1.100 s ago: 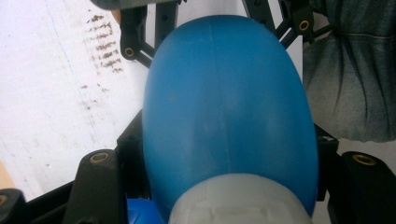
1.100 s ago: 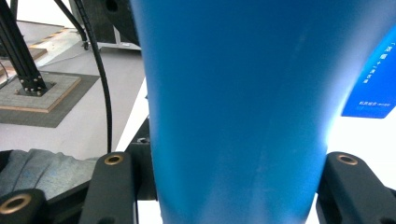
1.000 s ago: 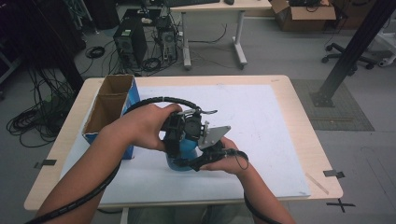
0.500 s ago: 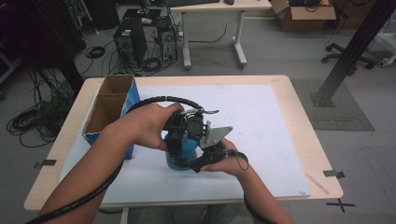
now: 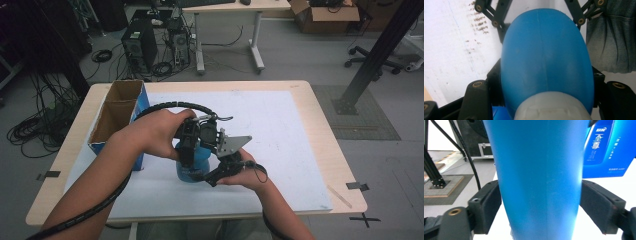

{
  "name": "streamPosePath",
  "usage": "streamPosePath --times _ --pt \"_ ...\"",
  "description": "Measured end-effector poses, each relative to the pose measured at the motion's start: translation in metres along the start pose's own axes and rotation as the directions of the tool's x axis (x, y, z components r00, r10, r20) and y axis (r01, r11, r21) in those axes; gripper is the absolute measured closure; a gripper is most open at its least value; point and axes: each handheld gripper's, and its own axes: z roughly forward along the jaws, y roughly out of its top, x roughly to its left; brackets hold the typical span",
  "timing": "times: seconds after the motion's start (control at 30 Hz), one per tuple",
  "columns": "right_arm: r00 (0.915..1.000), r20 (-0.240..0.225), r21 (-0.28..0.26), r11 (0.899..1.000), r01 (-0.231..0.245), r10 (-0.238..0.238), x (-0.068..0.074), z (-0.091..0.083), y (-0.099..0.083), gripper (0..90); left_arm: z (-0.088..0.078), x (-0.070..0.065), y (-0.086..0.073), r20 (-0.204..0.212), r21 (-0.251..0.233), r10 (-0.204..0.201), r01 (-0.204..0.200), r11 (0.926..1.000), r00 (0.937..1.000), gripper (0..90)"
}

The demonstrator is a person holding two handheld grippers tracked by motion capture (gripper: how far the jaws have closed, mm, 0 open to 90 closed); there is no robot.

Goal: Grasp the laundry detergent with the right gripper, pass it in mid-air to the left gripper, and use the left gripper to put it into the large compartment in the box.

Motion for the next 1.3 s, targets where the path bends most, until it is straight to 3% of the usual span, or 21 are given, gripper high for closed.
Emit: streamPosePath --times 0.17,0.5,0.8,0.97,1.03,1.1,1.3 --pt "0.9998 0.016 0.016 1.000 -0.013 0.013 0.000 -0.004 0.002 10.8 -0.002 0.003 -0.002 0.005 0.002 -0.037 0.037 0.9993 0.9993 37.7" --pt "0.9999 0.008 0.057 0.998 -0.013 0.013 -0.002 -0.019 0.009 1.3 -0.007 0.005 -0.007 0.010 -0.002 -0.073 0.073 0.9974 0.9973 37.7" --pt "0.9993 0.035 0.123 0.992 0.010 -0.014 -0.007 -0.041 0.019 0.2 -0.011 0.007 -0.011 0.018 -0.019 -0.119 0.119 0.9927 0.9927 37.6" --pt "0.9971 0.065 0.183 0.983 0.028 -0.041 -0.011 -0.059 0.028 0.3 -0.014 0.009 -0.014 0.029 -0.015 -0.174 0.174 0.9846 0.9843 37.5" --pt "0.9955 0.073 0.230 0.972 0.042 -0.060 -0.013 -0.069 0.033 0.5 -0.014 0.010 -0.015 0.038 -0.012 -0.199 0.200 0.9798 0.9792 37.6" --pt "0.9946 0.080 0.242 0.969 0.045 -0.066 -0.014 -0.072 0.035 0.3 -0.014 0.011 -0.016 0.046 -0.007 -0.221 0.222 0.9751 0.9741 37.5" --pt "0.9908 0.102 0.326 0.944 0.052 -0.089 -0.020 -0.090 0.045 0.6 -0.016 0.013 -0.018 0.043 -0.001 -0.279 0.279 0.9602 0.9593 37.5"
